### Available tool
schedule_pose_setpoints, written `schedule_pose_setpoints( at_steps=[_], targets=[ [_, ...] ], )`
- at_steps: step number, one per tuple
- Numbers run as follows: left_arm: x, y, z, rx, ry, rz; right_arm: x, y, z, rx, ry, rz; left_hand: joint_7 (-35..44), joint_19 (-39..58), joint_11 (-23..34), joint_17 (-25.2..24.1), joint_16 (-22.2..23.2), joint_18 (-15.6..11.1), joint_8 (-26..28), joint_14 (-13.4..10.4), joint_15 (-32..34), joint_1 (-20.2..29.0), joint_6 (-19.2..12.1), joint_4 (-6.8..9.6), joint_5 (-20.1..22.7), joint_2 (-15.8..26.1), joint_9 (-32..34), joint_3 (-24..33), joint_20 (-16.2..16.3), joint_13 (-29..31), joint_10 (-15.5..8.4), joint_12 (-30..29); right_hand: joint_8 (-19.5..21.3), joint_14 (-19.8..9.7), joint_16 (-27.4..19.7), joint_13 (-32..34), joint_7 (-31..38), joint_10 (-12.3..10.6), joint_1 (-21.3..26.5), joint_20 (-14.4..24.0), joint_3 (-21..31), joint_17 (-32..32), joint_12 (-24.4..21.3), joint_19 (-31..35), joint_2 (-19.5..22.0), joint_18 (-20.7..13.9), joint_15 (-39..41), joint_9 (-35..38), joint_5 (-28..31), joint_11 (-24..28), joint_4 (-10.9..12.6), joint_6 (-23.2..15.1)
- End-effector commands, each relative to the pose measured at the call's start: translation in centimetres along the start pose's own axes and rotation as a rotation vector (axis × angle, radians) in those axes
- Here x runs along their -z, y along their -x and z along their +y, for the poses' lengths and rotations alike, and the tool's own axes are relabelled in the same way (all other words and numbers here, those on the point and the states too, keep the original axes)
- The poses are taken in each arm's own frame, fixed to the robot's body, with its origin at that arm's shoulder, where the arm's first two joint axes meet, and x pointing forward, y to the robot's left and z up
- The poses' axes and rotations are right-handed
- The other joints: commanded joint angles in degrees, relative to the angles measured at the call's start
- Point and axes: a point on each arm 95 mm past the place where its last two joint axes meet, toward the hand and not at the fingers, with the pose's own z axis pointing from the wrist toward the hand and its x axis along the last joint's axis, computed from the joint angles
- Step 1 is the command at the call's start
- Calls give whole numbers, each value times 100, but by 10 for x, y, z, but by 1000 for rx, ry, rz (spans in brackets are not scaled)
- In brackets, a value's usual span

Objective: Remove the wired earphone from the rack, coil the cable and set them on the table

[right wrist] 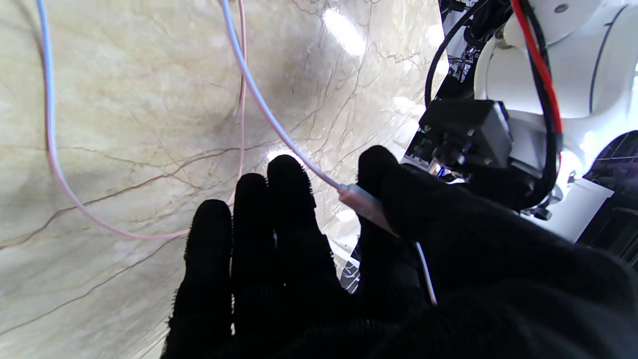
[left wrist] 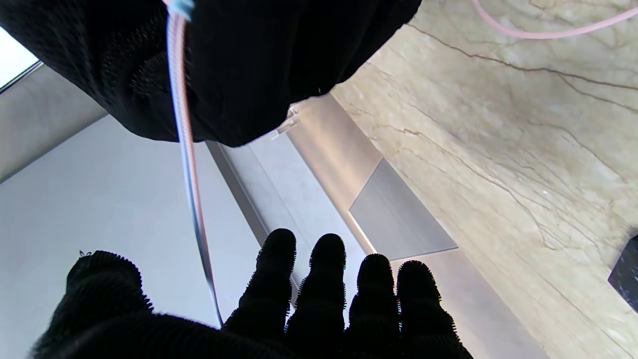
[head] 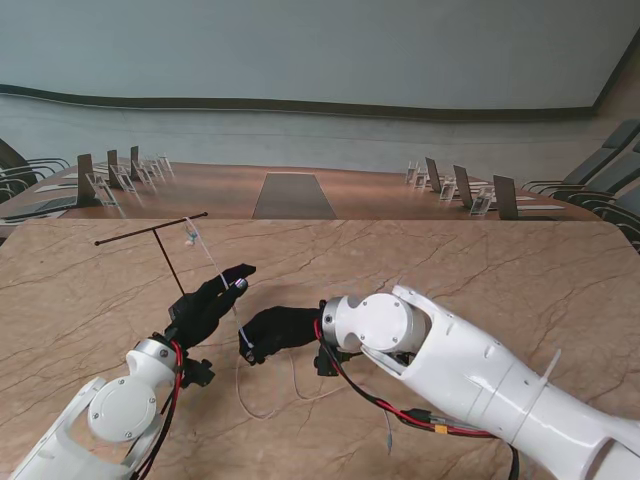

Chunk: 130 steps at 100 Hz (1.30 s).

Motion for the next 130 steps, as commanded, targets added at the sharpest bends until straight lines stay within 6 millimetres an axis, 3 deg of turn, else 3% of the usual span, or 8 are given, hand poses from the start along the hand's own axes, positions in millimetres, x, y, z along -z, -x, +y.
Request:
schedule_pose_setpoints(
  at_steps=[1,30,58,87,99,106,130],
  targets=[
    [-1,1,0,8,-7,0,-1,-4,-3,5,-10,14,-223,152,-186,-48,-80,-228,-65,9,43,-146,-7,-55,8,-124,99,-57,-107,-45,45,-128,339,-115,73,131,774,260,327,-54,501,20,-29,275,-39,-52,165,109,593,135,344,-717],
    [-5,-6,-14,34,-34,47,-4,-2,-1,1,-17,2,-109,1276,-28,-74,-187,-141,-9,55,306,64,-153,-46,-81,-64,465,-43,-396,274,53,-289,324,-107,71,129,772,268,341,-65,484,10,-27,280,-34,-52,168,96,572,140,342,-694],
    [-10,-18,-25,53,-50,100,-9,-4,2,-2,-19,-1,-17,1686,62,80,-177,-57,42,128,489,273,-191,-50,36,142,815,-45,-445,570,91,-259,208,-118,72,116,729,266,352,-73,383,5,-5,291,-42,-54,180,58,369,178,328,-723],
    [-13,-29,-28,65,-46,133,-12,-4,6,-16,-13,-15,11,1797,27,96,-196,-17,68,166,521,456,-186,-44,123,211,932,-15,-517,639,119,-248,-427,-124,58,-32,925,285,283,-100,221,-94,89,274,-86,-77,189,-174,-112,240,276,-747],
    [-14,-33,-32,58,-52,150,-12,-3,7,-15,-11,-22,5,1831,12,113,-201,-5,68,171,530,586,-202,-50,133,254,962,-12,-542,665,114,-244,-789,-154,50,-201,1015,241,257,-114,-284,-168,221,196,7,-114,152,-476,-603,278,278,-744],
    [-14,-35,-35,52,-56,161,-11,-3,8,-2,-15,-25,-21,1849,8,120,-200,-7,62,186,536,630,-240,-54,59,273,964,-20,-550,671,140,-239,-906,-198,39,-275,1002,161,129,-114,-504,-179,232,177,-77,-119,111,-624,-875,264,176,-779],
    [-15,-39,-41,37,-62,182,-11,2,8,9,-10,-39,88,1921,20,155,-197,7,117,186,572,893,-298,-71,23,371,1029,-18,-566,728,128,-213,-1229,-278,0,-493,1155,6,45,-142,-523,-237,231,48,-221,-194,-18,-959,-1328,214,-20,-807]
  ],
)
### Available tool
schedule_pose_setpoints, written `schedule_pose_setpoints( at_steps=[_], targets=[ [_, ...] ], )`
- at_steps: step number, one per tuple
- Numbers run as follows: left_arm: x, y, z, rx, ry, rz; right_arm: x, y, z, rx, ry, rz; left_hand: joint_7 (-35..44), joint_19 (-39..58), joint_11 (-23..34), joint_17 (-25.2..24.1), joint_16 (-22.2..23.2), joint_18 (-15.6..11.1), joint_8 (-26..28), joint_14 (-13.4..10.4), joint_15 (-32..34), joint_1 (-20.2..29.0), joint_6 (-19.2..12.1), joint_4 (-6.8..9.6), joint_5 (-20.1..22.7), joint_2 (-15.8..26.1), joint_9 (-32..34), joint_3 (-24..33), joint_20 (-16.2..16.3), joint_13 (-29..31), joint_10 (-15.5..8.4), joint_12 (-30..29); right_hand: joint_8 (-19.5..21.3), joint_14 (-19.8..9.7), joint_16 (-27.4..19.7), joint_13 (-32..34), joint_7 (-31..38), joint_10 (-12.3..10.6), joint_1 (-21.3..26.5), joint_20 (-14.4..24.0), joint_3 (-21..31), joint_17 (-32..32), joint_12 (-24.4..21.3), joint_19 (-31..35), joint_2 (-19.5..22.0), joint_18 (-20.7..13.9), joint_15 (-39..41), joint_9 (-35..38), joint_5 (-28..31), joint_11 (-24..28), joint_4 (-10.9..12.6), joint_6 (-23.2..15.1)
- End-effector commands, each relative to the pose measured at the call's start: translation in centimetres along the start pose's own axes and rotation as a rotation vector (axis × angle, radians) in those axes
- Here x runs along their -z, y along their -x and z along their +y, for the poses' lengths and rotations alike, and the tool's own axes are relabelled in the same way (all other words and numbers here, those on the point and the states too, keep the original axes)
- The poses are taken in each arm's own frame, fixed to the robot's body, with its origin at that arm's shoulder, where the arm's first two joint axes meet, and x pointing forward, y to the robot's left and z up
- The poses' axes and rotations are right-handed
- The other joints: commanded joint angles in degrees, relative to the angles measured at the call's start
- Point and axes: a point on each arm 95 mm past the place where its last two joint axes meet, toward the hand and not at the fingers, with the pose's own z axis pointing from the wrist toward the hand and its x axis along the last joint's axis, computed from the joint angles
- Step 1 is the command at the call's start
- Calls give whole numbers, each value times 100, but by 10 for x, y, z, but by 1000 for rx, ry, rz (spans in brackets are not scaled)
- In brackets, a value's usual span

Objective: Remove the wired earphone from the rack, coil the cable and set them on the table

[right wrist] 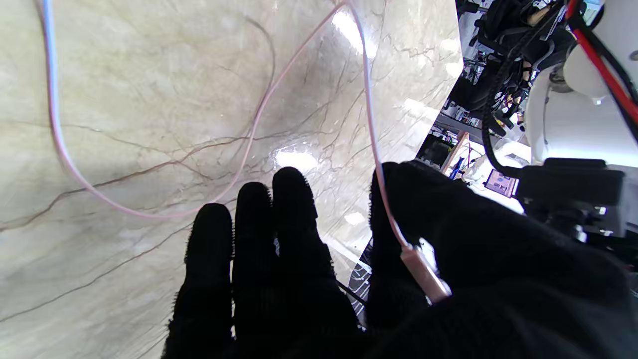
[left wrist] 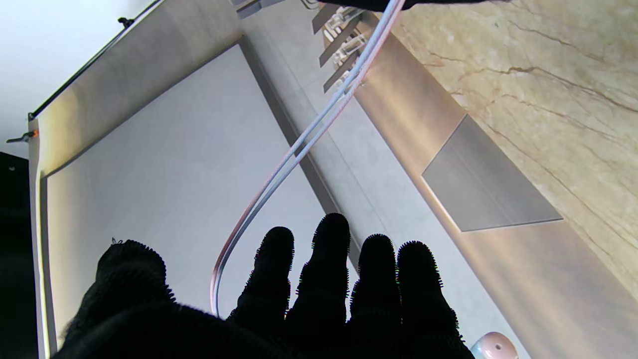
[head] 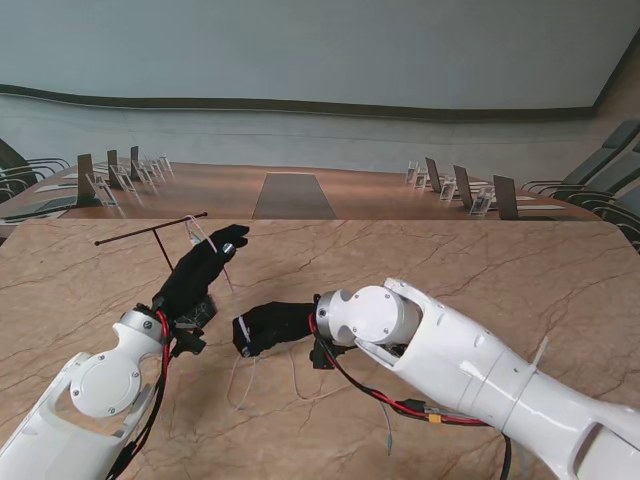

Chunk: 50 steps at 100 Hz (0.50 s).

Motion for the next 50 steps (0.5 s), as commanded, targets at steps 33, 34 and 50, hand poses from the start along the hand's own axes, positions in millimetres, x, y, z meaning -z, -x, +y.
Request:
schedule_pose_setpoints(
  at_steps=[33,34,50],
  targets=[
    [1,-8,-8,-9,-12,34,-7,3,-4,-4,1,-5,125,166,10,42,-85,-98,83,17,46,275,-209,-92,5,352,113,-89,-98,144,-21,-68,-791,-627,-284,-744,-512,-490,-370,-126,-918,-424,-182,-564,163,-436,-685,-1224,-1163,-586,-183,166],
    [1,-8,-8,-9,-12,35,-7,3,-4,-3,2,-4,125,165,11,40,-86,-99,83,16,44,277,-212,-91,4,356,114,-88,-99,141,-23,-68,-806,-652,-305,-776,-570,-520,-378,-125,-930,-430,-197,-582,189,-440,-735,-1256,-1188,-619,-177,181],
    [0,-10,-10,-5,-19,47,-12,1,-6,5,0,6,137,154,12,41,-92,-107,82,23,50,317,-203,-92,36,348,132,-94,-115,162,-15,-69,-858,-786,-439,-844,-1153,-942,-394,-112,-1060,-481,-408,-793,331,-516,-1105,-1305,-1198,-1120,-169,16]
  ],
)
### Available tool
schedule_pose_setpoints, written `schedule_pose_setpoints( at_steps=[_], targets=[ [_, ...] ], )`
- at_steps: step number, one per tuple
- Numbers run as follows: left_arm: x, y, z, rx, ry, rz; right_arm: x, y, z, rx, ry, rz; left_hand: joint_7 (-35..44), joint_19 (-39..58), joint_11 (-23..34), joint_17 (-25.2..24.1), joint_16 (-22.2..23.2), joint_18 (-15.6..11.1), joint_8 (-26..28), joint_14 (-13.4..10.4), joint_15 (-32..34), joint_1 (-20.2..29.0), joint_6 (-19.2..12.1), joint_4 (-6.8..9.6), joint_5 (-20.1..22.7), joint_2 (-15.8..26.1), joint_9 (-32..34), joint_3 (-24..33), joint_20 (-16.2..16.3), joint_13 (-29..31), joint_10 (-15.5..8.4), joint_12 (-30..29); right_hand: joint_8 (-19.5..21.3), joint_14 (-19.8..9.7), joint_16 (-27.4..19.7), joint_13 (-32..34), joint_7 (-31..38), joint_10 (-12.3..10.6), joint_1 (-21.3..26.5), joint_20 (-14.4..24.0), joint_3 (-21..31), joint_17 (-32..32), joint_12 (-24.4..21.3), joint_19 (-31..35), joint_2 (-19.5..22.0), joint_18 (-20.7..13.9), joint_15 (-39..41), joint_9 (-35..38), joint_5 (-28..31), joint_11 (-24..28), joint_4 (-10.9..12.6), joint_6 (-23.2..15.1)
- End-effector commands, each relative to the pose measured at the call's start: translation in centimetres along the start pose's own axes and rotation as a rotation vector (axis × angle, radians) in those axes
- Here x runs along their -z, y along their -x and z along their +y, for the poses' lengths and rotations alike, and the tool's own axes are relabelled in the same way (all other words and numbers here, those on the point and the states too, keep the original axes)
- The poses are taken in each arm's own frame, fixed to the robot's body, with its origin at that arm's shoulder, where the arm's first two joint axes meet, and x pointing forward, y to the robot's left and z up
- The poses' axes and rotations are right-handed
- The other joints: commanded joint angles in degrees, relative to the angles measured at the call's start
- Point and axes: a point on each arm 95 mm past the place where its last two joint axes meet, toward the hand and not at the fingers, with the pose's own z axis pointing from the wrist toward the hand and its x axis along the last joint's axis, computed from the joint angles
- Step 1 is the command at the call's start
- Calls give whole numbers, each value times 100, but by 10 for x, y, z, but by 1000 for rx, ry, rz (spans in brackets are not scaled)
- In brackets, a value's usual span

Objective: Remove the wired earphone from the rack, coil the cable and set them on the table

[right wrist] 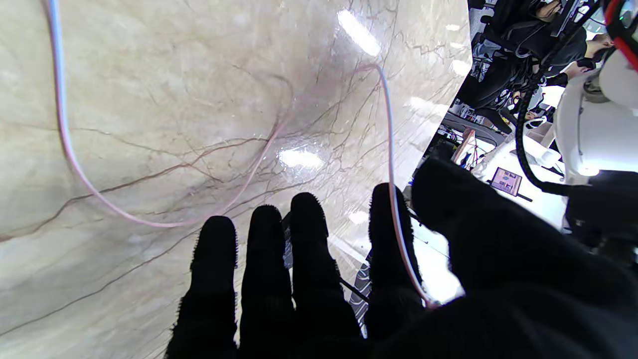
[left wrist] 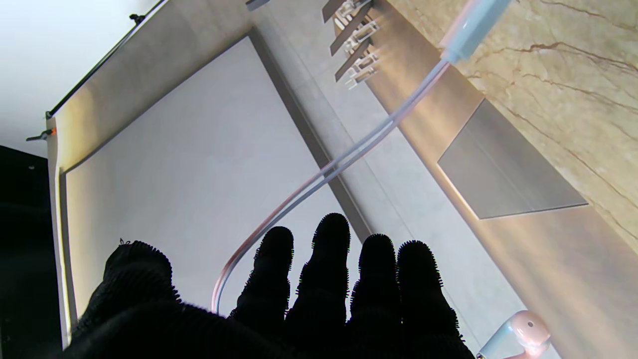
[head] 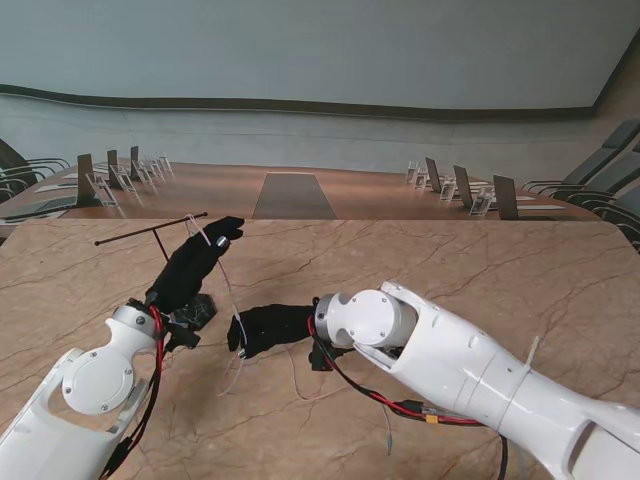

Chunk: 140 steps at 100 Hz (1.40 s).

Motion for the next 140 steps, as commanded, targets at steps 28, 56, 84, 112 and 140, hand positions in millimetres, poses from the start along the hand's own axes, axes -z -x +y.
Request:
schedule_pose_setpoints(
  at_steps=[28,56,84,112,140],
  targets=[
    [-1,-6,-3,3,-5,29,-9,-11,-3,-11,-4,34,142,147,13,45,-98,-113,31,3,61,198,-173,-97,66,267,144,-97,-107,161,-12,-71,168,-208,-153,-208,-478,-395,-414,-67,-649,-139,-207,-271,342,-310,-347,-126,-170,-480,-223,-320],
    [0,-7,-4,-2,-5,32,-19,-17,-6,-18,7,63,155,151,12,52,-108,-110,33,6,67,272,-171,-111,110,309,162,-110,-112,180,-16,-76,18,-277,-168,-307,88,-415,189,69,-2161,-217,-206,-598,535,-361,-549,-132,272,-521,-686,-1299],
    [-1,-8,-7,-7,-9,40,-18,-18,-8,-28,14,60,149,144,8,52,-113,-116,29,3,63,292,-161,-111,144,307,176,-114,-120,186,-11,-78,943,-391,-193,-162,1327,-298,1254,134,-508,-158,-10,-577,697,-456,-372,617,1125,-110,-281,-879],
    [-4,-10,-14,-28,-18,61,-14,-23,2,-30,29,76,164,125,8,33,-122,-147,33,-35,55,319,-149,-116,200,301,174,-119,-131,172,-37,-82,1754,-391,-206,-91,1567,-141,1032,106,508,-135,31,-450,334,-468,-303,803,1706,-3,80,-523],
    [-8,-10,-28,-46,-26,86,-12,-29,9,-19,28,92,144,73,-10,6,-142,-174,18,-58,26,298,-119,-116,219,290,136,-129,-158,144,-47,-96,2000,-319,-215,69,1597,37,878,48,1026,-50,61,-286,90,-451,-181,1033,2017,69,225,-303]
  ],
)
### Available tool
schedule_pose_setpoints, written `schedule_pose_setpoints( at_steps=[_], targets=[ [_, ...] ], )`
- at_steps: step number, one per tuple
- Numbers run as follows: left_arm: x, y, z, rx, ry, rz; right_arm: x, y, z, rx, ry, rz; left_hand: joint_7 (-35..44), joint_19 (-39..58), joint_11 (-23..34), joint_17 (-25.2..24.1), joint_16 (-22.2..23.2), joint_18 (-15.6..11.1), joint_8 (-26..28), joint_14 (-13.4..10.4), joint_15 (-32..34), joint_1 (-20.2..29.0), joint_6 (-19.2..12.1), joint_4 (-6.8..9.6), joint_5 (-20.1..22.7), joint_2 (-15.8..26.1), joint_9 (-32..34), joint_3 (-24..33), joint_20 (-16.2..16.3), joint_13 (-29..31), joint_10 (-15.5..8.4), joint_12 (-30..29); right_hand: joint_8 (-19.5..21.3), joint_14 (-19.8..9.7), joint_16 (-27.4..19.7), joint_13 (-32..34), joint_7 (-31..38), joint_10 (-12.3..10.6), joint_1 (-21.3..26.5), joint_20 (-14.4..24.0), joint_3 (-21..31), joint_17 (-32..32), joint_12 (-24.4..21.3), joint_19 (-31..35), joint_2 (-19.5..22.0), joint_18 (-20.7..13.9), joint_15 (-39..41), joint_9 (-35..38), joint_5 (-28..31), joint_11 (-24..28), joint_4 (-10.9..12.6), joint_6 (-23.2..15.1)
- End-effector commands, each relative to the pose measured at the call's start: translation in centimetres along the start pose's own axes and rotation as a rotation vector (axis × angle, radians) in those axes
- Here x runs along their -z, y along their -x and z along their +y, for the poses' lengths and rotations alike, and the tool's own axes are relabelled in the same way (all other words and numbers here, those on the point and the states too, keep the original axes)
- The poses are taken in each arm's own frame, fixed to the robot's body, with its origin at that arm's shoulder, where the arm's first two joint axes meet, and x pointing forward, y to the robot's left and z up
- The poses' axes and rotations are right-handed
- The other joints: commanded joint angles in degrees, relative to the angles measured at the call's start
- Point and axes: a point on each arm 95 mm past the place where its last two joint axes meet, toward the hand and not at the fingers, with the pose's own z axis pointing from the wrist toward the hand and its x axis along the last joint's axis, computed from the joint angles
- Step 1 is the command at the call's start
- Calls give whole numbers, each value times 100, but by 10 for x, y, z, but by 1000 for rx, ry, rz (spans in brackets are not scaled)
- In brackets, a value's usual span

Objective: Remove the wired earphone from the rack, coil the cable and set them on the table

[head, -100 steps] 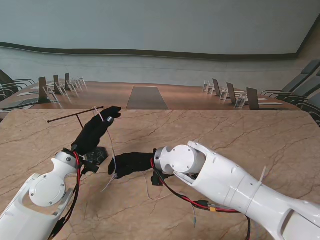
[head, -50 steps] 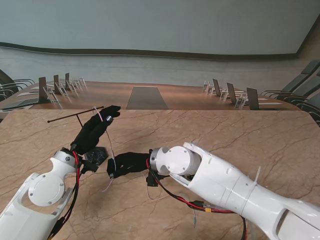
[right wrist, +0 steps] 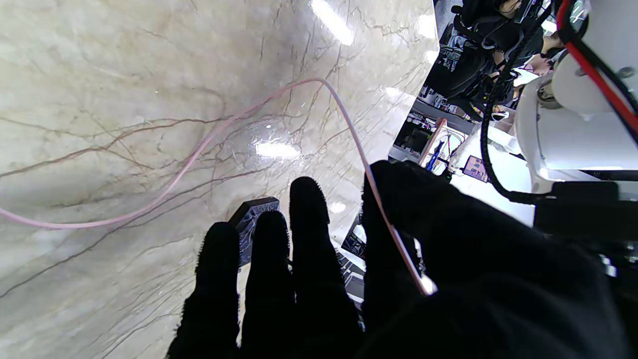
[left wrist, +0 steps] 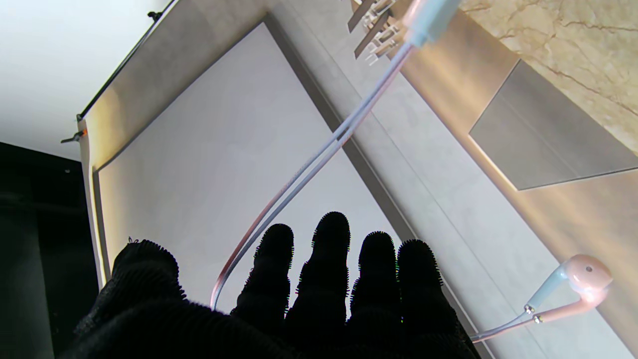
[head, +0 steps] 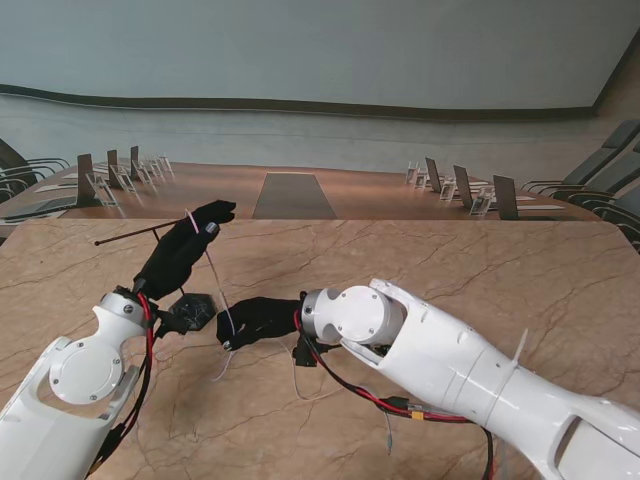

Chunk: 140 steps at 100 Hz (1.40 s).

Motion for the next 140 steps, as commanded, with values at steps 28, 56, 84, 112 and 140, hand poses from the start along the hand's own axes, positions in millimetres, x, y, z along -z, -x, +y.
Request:
schedule_pose_setpoints(
  at_steps=[28,56,84,112,140],
  targets=[
    [-5,-2,-13,-7,-3,31,-4,-10,5,10,-6,21,82,48,-18,-29,-80,-170,-49,-60,-27,87,-94,-111,192,207,94,-115,-102,54,-41,-103,799,6,-50,423,983,361,20,-91,1402,199,108,442,-300,-187,267,519,1141,259,731,-278],
    [-8,0,-20,-12,-17,45,-5,-11,8,10,-3,18,78,-3,-41,-83,-98,-222,-56,-119,-65,97,-85,-114,273,197,88,-111,-125,11,-54,-114,929,30,-56,469,965,414,-24,-144,1553,210,111,521,-358,-216,292,594,1231,297,789,-234],
    [-11,1,-26,-12,-33,58,-6,-10,10,14,-9,6,54,-100,-76,-157,-132,-304,-74,-200,-126,99,-86,-116,290,165,19,-113,-173,-74,-86,-132,953,19,-61,486,949,416,-18,-201,1556,209,105,526,-364,-255,299,617,1249,305,803,-226],
    [-17,5,-31,-29,-33,50,-6,-10,13,8,-3,6,-38,-407,-159,-294,-201,-370,-142,-303,-274,-119,-5,-98,345,56,-87,-118,-330,-232,-102,-187,950,68,-54,533,940,479,-7,-240,1586,236,103,565,-380,-241,325,668,1278,321,816,-191],
    [-27,12,-33,-28,-26,27,-5,-8,16,6,6,0,-100,-585,-200,-300,-210,-405,-178,-341,-340,-174,6,-94,346,9,-120,-106,-420,-291,-111,-203,943,64,-53,557,937,482,-15,-276,1602,242,98,598,-399,-248,331,700,1289,331,819,-189]
  ],
)
